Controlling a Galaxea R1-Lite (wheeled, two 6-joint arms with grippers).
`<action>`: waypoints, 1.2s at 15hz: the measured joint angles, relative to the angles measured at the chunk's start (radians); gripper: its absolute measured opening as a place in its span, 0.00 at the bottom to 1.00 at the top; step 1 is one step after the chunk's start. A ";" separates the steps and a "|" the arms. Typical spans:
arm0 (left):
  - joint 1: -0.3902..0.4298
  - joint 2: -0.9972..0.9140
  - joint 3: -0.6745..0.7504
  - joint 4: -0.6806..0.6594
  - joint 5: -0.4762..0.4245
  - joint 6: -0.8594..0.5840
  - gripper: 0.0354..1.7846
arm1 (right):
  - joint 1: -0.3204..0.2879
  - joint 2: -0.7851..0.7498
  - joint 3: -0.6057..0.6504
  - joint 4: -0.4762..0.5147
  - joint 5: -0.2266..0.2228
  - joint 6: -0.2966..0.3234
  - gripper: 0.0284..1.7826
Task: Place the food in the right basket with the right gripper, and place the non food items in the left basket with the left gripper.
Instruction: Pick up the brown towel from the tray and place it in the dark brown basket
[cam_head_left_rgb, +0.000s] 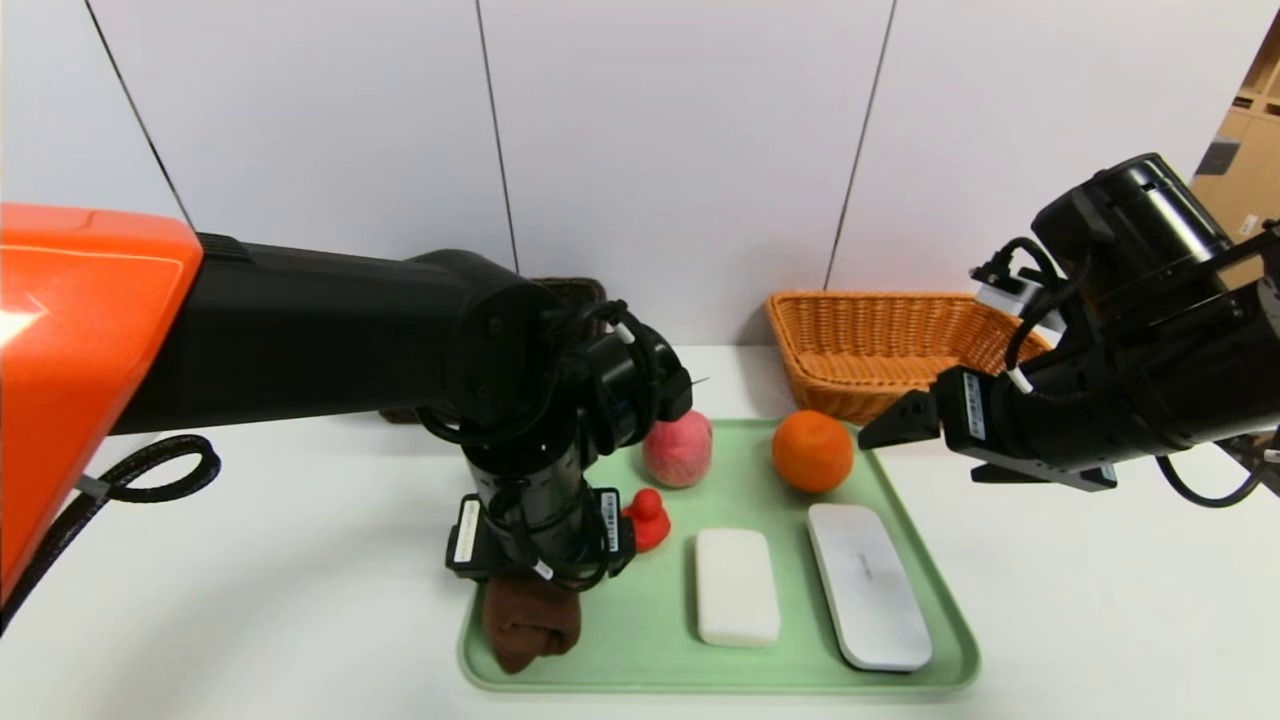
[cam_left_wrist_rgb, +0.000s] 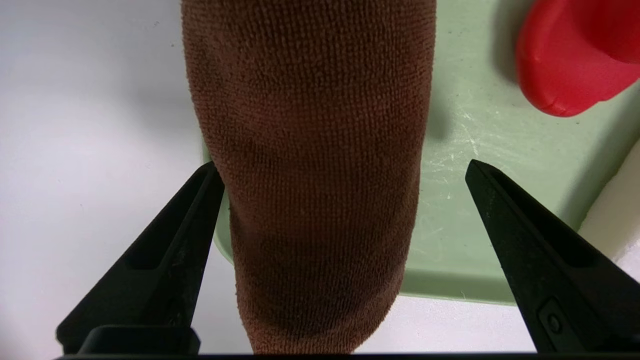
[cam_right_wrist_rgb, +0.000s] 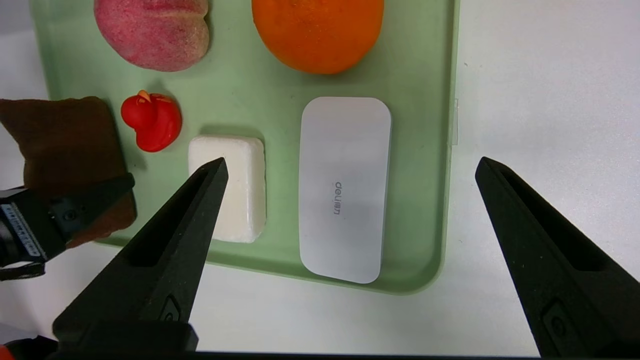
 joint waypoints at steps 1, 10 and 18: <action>0.004 0.005 0.000 -0.001 0.000 0.002 0.94 | 0.000 -0.004 0.001 0.000 0.000 0.000 0.96; 0.027 0.015 0.005 -0.002 -0.001 0.000 0.56 | 0.011 -0.024 0.027 -0.003 0.001 0.000 0.96; 0.029 -0.144 -0.073 -0.012 -0.203 0.022 0.16 | 0.010 -0.068 0.074 -0.005 0.002 0.003 0.96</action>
